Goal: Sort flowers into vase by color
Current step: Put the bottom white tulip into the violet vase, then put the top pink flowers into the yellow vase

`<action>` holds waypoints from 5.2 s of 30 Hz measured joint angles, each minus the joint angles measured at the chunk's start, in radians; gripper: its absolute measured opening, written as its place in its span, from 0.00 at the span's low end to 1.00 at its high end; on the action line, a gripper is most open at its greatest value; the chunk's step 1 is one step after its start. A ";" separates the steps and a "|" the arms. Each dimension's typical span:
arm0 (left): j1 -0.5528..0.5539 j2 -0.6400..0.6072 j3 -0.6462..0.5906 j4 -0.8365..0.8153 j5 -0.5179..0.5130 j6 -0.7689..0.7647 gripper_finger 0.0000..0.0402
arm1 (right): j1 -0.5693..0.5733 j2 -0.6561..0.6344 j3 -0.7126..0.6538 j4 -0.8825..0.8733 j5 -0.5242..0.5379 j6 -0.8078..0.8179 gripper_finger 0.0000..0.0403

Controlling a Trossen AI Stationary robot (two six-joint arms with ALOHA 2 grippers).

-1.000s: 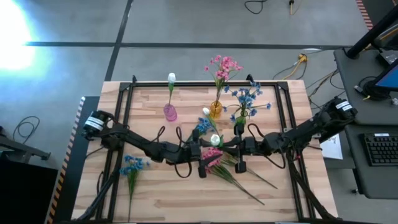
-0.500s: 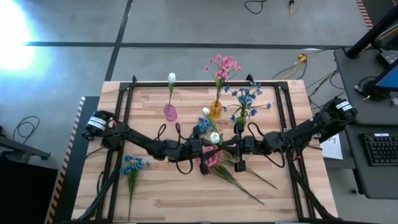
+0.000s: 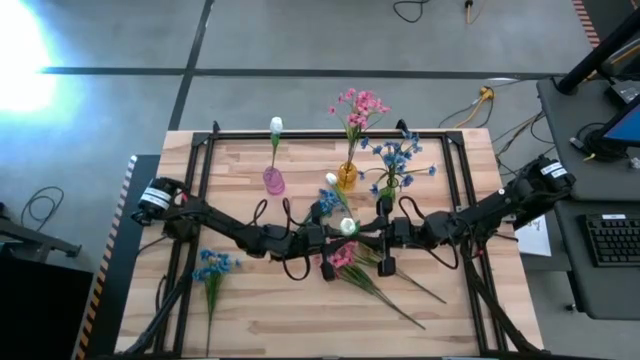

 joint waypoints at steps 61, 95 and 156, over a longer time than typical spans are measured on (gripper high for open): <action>0.248 -0.935 -0.286 -0.885 -0.495 -0.149 0.00 | -0.025 -0.148 -0.001 -0.295 0.177 0.011 0.54; 0.301 -0.846 -0.288 -0.885 -0.489 -0.293 0.00 | -0.026 -0.148 -0.001 -0.304 0.178 0.017 0.54; 0.279 -0.864 -0.029 -1.952 -0.080 -0.834 0.52 | -0.026 -0.148 -0.001 -0.329 0.179 0.018 0.54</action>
